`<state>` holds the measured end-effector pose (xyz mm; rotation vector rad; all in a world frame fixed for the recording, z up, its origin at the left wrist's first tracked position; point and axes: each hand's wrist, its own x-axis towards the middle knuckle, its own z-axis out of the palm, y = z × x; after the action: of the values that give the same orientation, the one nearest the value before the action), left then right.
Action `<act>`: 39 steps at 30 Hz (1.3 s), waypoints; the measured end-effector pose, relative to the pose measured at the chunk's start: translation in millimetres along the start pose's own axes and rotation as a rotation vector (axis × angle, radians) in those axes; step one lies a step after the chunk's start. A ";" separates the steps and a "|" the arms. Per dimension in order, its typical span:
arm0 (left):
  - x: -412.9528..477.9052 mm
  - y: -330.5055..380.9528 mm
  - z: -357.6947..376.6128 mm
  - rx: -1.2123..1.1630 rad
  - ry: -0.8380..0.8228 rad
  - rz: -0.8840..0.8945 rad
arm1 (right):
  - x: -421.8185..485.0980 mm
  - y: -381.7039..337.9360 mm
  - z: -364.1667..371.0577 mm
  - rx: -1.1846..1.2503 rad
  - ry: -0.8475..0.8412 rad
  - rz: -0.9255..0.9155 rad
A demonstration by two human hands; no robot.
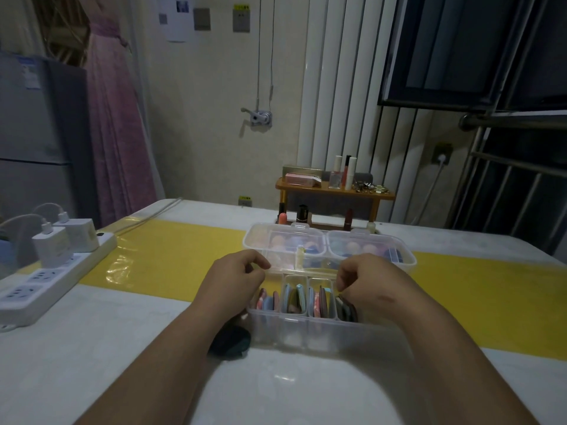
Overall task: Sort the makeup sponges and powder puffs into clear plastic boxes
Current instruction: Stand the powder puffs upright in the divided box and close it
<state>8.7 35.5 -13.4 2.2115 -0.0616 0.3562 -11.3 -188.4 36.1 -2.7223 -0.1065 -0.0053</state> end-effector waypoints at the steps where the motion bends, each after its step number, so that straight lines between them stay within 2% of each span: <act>1: 0.1 -0.2 -0.4 0.014 -0.002 0.003 | 0.4 0.2 -0.5 -0.015 0.004 0.004; 6: 1.6 -1.9 -1.1 0.045 -0.005 0.018 | 2.8 0.4 -0.6 -0.017 0.011 0.004; 11: 5.9 -4.9 -5.9 -0.005 0.034 0.004 | 0.7 2.5 0.6 0.148 0.110 -0.074; 17: 14.5 -19.4 -18.6 0.053 0.041 -0.130 | 1.5 -1.5 10.2 0.212 0.165 -0.165; 24: 13.3 -21.1 -21.9 0.415 -0.061 -0.281 | 2.3 -1.6 14.5 0.213 0.179 -0.182; 35: 15.4 -31.8 -21.1 0.367 -0.098 -0.316 | 0.8 -3.4 17.1 0.212 0.178 -0.195; 39: 13.9 -25.2 -22.8 0.251 -0.011 -0.295 | 1.6 -3.4 17.5 0.210 0.178 -0.200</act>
<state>21.0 70.1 -15.7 2.4257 0.3166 0.1945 -10.1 -178.0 21.6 -2.4779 -0.3086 -0.2778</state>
